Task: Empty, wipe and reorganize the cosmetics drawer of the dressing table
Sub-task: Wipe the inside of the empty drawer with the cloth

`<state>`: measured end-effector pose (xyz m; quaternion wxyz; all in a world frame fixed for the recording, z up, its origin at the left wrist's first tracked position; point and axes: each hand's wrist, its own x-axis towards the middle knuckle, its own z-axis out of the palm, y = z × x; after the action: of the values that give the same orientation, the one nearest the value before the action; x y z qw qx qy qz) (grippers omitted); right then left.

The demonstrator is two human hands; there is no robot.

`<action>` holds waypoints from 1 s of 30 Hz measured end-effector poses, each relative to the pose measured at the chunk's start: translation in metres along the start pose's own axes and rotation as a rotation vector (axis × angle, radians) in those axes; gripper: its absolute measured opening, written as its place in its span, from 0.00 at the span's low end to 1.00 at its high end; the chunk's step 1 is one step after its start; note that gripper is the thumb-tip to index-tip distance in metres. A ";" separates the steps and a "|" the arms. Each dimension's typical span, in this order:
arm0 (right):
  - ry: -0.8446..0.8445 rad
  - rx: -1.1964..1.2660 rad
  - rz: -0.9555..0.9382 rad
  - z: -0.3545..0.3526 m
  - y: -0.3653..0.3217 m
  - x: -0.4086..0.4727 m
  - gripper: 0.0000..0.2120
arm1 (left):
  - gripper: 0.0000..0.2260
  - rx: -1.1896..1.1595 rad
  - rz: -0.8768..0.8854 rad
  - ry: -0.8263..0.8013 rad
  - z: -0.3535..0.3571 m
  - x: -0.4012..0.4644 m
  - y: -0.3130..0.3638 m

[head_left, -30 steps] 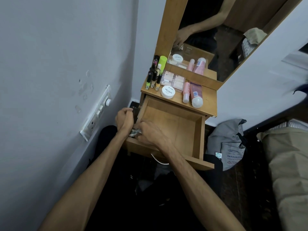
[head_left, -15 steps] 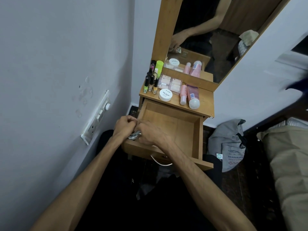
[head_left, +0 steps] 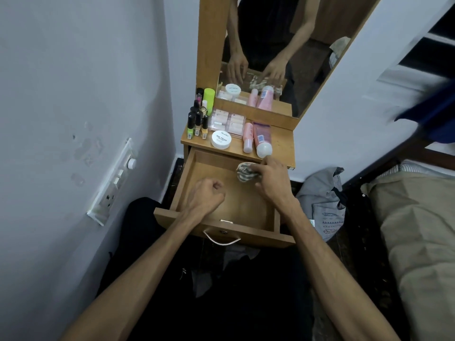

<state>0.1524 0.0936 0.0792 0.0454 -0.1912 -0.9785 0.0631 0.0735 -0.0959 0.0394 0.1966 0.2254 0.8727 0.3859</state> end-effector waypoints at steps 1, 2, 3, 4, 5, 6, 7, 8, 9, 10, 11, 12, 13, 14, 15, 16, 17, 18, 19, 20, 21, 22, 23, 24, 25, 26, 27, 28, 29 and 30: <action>0.045 -0.014 0.019 0.001 0.008 0.000 0.21 | 0.14 -0.002 -0.001 -0.027 0.007 0.002 0.003; 0.088 -0.030 0.039 0.002 0.017 0.000 0.22 | 0.14 0.005 0.004 -0.057 0.014 0.004 0.007; 0.115 -0.041 0.063 0.004 0.024 -0.001 0.22 | 0.15 0.013 0.013 -0.084 0.020 0.006 0.010; 0.132 -0.047 0.084 0.007 0.030 -0.003 0.22 | 0.16 0.010 0.024 -0.104 0.025 0.008 0.014; 0.142 -0.052 0.107 0.012 0.035 -0.006 0.23 | 0.18 0.002 0.039 -0.120 0.029 0.010 0.018; 0.149 -0.055 0.126 0.017 0.039 -0.008 0.23 | 0.20 -0.006 0.063 -0.131 0.033 0.013 0.023; 0.154 -0.058 0.145 0.021 0.044 -0.011 0.24 | 0.22 -0.007 0.087 -0.142 0.037 0.015 0.028; 0.157 -0.056 0.162 0.027 0.049 -0.013 0.25 | 0.25 -0.005 0.115 -0.150 0.042 0.018 0.033; 0.156 -0.053 0.183 0.031 0.053 -0.014 0.27 | 0.27 0.001 0.138 -0.162 0.045 0.021 0.038; 0.160 -0.047 0.199 0.036 0.057 -0.015 0.27 | 0.28 0.003 0.158 -0.178 0.050 0.024 0.042; 0.166 -0.039 0.213 0.038 0.060 -0.016 0.27 | 0.29 0.001 0.175 -0.202 0.053 0.026 0.048; 0.173 -0.029 0.220 0.040 0.062 -0.016 0.27 | 0.30 -0.002 0.190 -0.226 0.057 0.028 0.054; 0.178 -0.020 0.227 0.040 0.064 -0.016 0.26 | 0.31 -0.004 0.200 -0.252 0.060 0.030 0.059; 0.184 -0.011 0.228 0.041 0.066 -0.015 0.25 | 0.32 -0.007 0.209 -0.276 0.064 0.032 0.063; 0.186 0.000 0.231 0.041 0.068 -0.014 0.24 | 0.32 -0.011 0.213 -0.300 0.067 0.033 0.066; 0.179 0.017 0.233 0.041 0.069 -0.014 0.24 | 0.33 -0.014 0.216 -0.323 0.071 0.034 0.068; 0.159 0.038 0.243 0.040 0.068 -0.014 0.23 | 0.34 -0.016 0.215 -0.344 0.073 0.034 0.070; 0.131 0.067 0.255 0.040 0.069 -0.014 0.23 | 0.34 -0.017 0.212 -0.358 0.075 0.035 0.070; 0.100 0.100 0.276 0.038 0.068 -0.014 0.23 | 0.34 -0.019 0.213 -0.360 0.075 0.034 0.070; 0.076 0.134 0.292 0.037 0.069 -0.015 0.23 | 0.33 -0.019 0.220 -0.357 0.076 0.034 0.069; 0.052 0.158 0.303 0.034 0.069 -0.016 0.24 | 0.33 -0.014 0.225 -0.354 0.076 0.032 0.068; 0.024 0.172 0.304 0.031 0.070 -0.017 0.24 | 0.33 -0.007 0.224 -0.353 0.075 0.030 0.066; -0.018 0.166 0.294 0.027 0.071 -0.018 0.25 | 0.32 -0.005 0.219 -0.356 0.074 0.028 0.064; -0.065 0.154 0.274 0.023 0.073 -0.020 0.25 | 0.32 -0.005 0.214 -0.357 0.074 0.027 0.062; -0.115 0.140 0.252 0.017 0.074 -0.023 0.24 | 0.31 -0.001 0.209 -0.356 0.073 0.024 0.060; -0.158 0.131 0.229 0.013 0.074 -0.027 0.23 | 0.30 0.002 0.211 -0.350 0.072 0.022 0.059; -0.193 0.127 0.215 0.007 0.073 -0.032 0.22 | 0.28 0.002 0.216 -0.342 0.070 0.019 0.058; -0.222 0.129 0.209 0.004 0.072 -0.037 0.19 | 0.25 -0.009 0.220 -0.336 0.069 0.016 0.057; -0.252 0.132 0.213 0.000 0.069 -0.043 0.17 | 0.22 -0.024 0.216 -0.338 0.067 0.011 0.058; -0.281 0.141 0.222 -0.002 0.066 -0.049 0.15 | 0.18 -0.036 0.209 -0.348 0.065 0.007 0.058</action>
<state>0.2224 0.1356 0.0685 -0.0856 -0.2836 -0.9412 0.1622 0.1156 -0.0196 0.0418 0.3071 0.3745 0.7904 0.3752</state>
